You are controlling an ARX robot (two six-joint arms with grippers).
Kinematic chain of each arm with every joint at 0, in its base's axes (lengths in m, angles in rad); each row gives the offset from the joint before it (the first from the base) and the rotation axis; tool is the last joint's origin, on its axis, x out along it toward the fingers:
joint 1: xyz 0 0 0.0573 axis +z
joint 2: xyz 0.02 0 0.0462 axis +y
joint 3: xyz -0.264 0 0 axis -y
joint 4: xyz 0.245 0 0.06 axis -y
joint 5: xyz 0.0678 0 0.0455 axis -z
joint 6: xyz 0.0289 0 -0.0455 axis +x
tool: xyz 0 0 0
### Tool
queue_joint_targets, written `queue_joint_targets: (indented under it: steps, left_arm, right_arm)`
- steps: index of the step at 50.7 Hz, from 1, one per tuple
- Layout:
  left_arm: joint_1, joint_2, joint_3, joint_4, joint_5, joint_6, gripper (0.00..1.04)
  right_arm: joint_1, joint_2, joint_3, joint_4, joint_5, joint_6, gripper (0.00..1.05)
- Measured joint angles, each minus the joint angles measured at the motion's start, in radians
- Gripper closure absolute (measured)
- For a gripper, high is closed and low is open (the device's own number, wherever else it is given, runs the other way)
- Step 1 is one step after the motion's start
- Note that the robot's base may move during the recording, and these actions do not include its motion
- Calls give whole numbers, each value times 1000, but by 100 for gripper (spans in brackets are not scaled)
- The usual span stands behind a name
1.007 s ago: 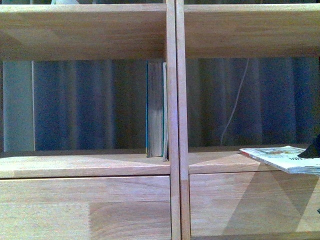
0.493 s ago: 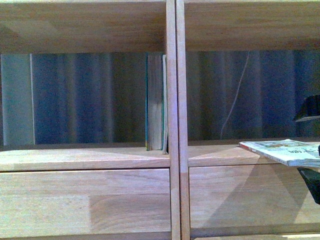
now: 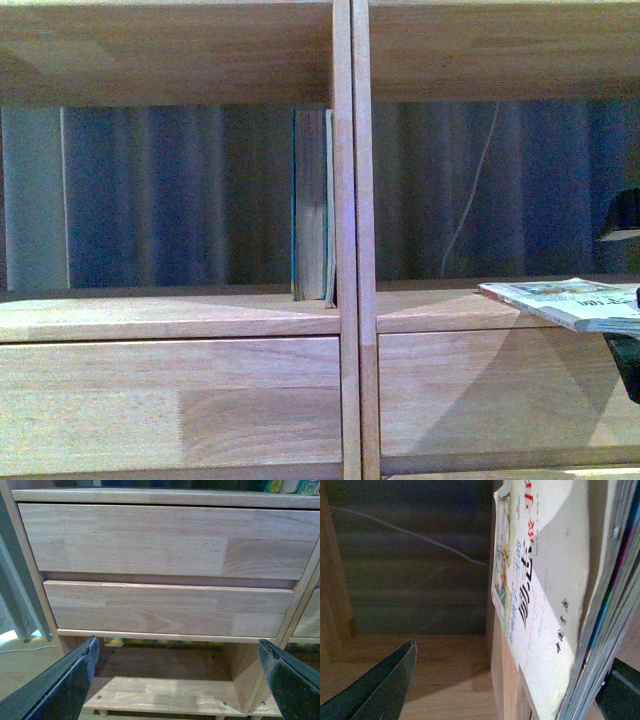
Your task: Organize books on shelf
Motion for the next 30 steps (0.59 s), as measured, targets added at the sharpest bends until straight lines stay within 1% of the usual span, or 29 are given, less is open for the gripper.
queue_joint_targets:
  steps: [7, 8, 13, 16, 19, 20, 23, 30]
  left_arm:
    - [0, 0, 0, 0, 0, 0, 7]
    - [0, 0, 0, 0, 0, 0, 7]
    - [0, 0, 0, 0, 0, 0, 7]
    - [0, 0, 0, 0, 0, 0, 7]
    - [0, 0, 0, 0, 0, 0, 7]
    - [0, 0, 0, 0, 0, 0, 7]
    - [0, 0, 0, 0, 0, 0, 7]
    - [0, 0, 0, 0, 0, 0, 7]
  right_arm:
    - [-14, 0, -13, 5, 0, 1, 7]
    - [-16, 0, -15, 4, 0, 2, 9]
    - [-24, 0, -23, 6, 0, 2, 22]
    - [-27, 0, -28, 9, 0, 3, 32]
    - [-29, 0, -29, 10, 0, 3, 39]
    - [-30, 0, -29, 10, 0, 3, 44]
    - [-31, 0, -30, 12, -1, 3, 54]
    - [-35, 0, -30, 13, -5, 2, 73]
